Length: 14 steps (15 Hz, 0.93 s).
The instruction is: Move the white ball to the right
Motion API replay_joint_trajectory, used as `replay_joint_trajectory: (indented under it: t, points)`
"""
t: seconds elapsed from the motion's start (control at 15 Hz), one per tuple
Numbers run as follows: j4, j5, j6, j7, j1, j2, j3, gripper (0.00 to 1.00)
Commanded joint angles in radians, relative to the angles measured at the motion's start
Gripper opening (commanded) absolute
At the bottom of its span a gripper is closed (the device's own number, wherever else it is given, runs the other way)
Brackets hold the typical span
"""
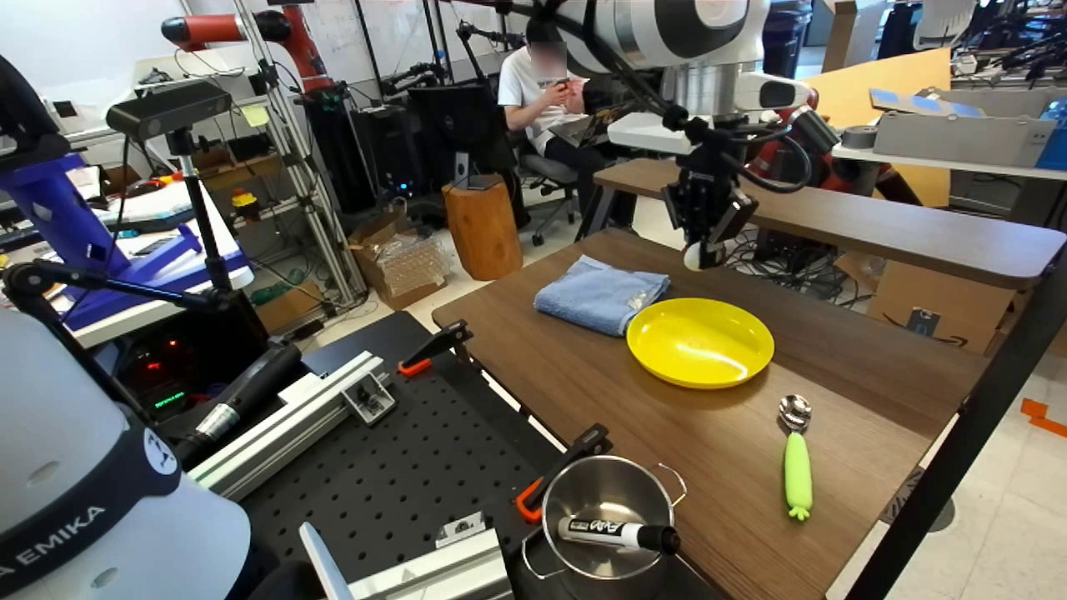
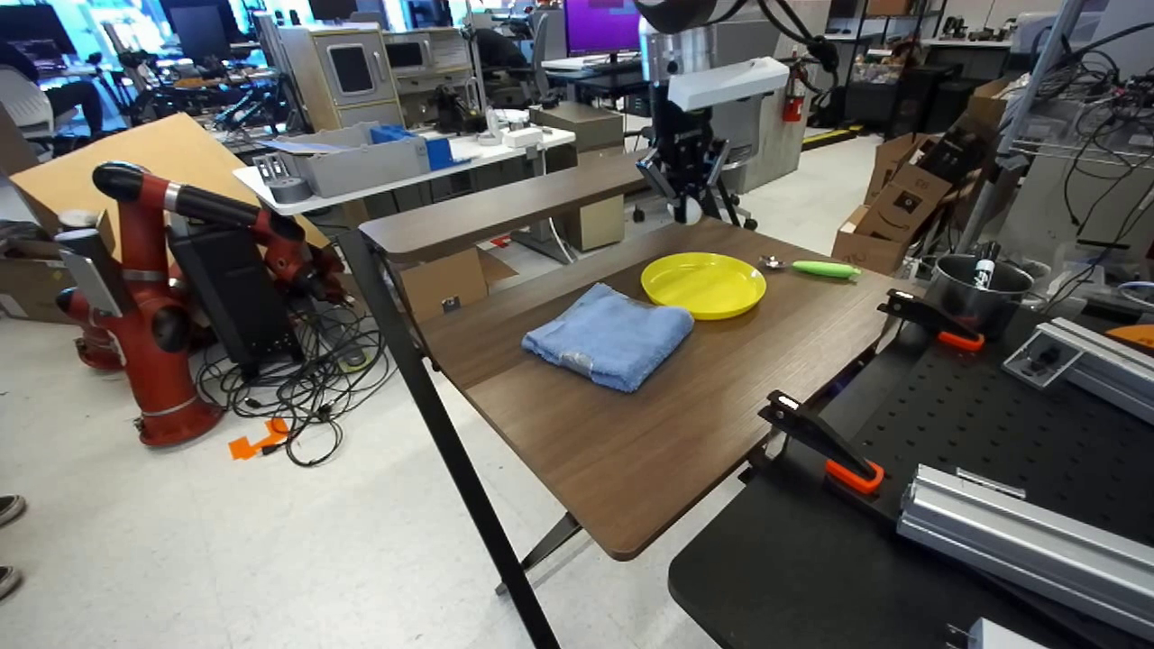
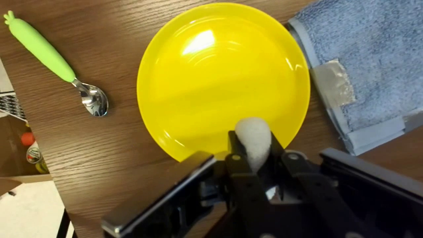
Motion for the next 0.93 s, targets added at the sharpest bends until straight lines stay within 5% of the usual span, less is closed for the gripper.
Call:
replay_joint_trajectory:
  t: [0.0, 0.87]
  points:
    - [0.034, 0.087, 0.007, -0.056, -0.071, 0.020, 0.030, 0.05]
    - [0.280, 0.258, -0.080, -0.066, -0.209, 0.225, 0.036, 0.05]
